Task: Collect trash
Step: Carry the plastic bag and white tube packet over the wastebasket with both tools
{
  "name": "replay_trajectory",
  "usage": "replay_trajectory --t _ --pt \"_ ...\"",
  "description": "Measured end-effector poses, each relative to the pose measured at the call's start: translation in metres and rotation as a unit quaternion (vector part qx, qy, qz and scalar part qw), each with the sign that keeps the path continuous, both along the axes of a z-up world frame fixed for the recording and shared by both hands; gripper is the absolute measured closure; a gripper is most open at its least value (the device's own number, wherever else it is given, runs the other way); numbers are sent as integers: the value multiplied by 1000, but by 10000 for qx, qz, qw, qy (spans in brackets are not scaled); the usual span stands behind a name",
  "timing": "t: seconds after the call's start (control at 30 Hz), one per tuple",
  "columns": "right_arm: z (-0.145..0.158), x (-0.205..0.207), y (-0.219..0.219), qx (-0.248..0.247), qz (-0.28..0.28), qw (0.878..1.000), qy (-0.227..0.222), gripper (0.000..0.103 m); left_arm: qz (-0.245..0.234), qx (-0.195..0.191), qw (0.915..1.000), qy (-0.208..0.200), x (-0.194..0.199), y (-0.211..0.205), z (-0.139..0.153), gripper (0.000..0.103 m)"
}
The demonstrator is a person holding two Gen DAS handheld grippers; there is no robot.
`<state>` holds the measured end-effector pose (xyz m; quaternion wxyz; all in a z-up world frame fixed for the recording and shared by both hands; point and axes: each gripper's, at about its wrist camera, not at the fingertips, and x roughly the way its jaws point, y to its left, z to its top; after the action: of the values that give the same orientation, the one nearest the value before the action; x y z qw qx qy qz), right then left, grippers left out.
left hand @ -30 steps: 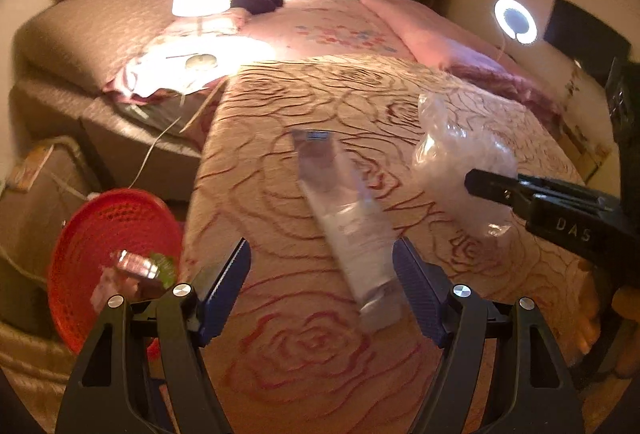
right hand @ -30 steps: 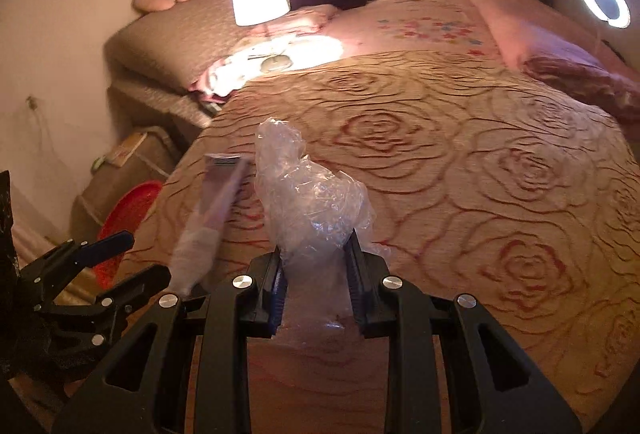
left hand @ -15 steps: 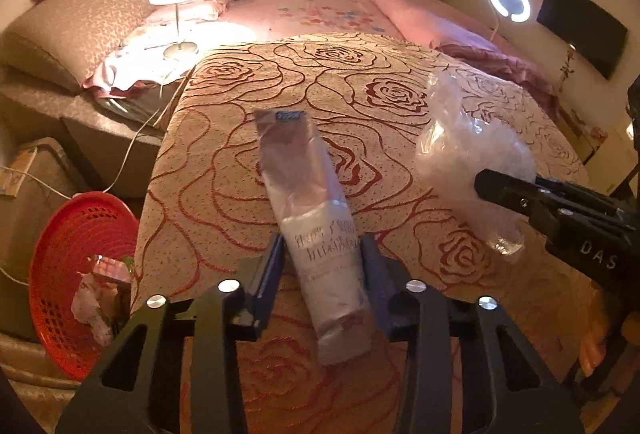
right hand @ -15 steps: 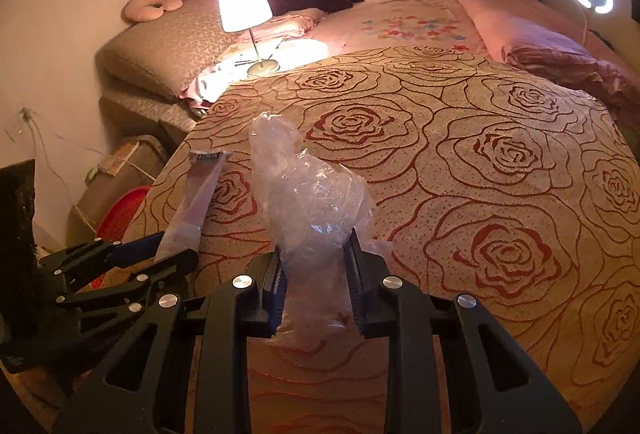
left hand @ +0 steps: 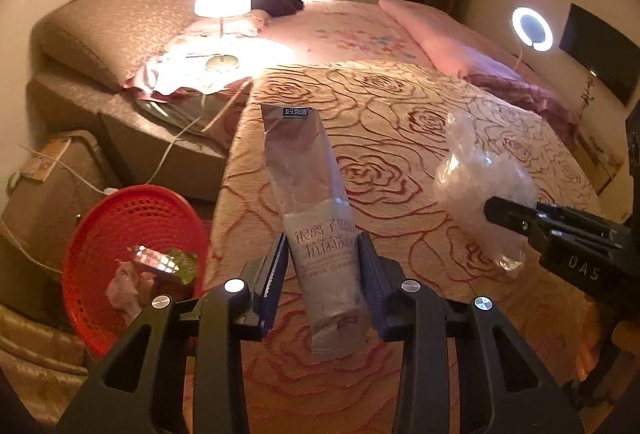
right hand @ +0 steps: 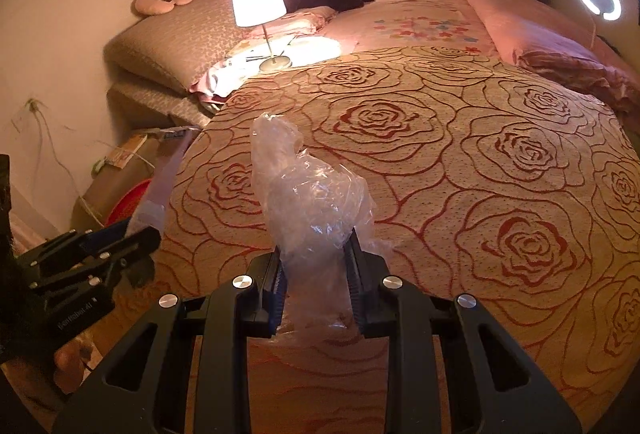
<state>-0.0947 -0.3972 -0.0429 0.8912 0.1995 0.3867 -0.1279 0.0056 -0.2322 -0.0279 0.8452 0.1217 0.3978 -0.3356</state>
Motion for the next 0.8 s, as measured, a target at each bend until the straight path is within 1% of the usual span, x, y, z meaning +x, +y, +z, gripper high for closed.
replay_trajectory --t 0.37,0.8 --pt "10 11 23 -109 273 9996 -44 77 474 -109 9987 -118 8 32 9 69" --pt "17 33 62 -149 717 9973 -30 77 1098 -195 9937 -141 24 83 13 69"
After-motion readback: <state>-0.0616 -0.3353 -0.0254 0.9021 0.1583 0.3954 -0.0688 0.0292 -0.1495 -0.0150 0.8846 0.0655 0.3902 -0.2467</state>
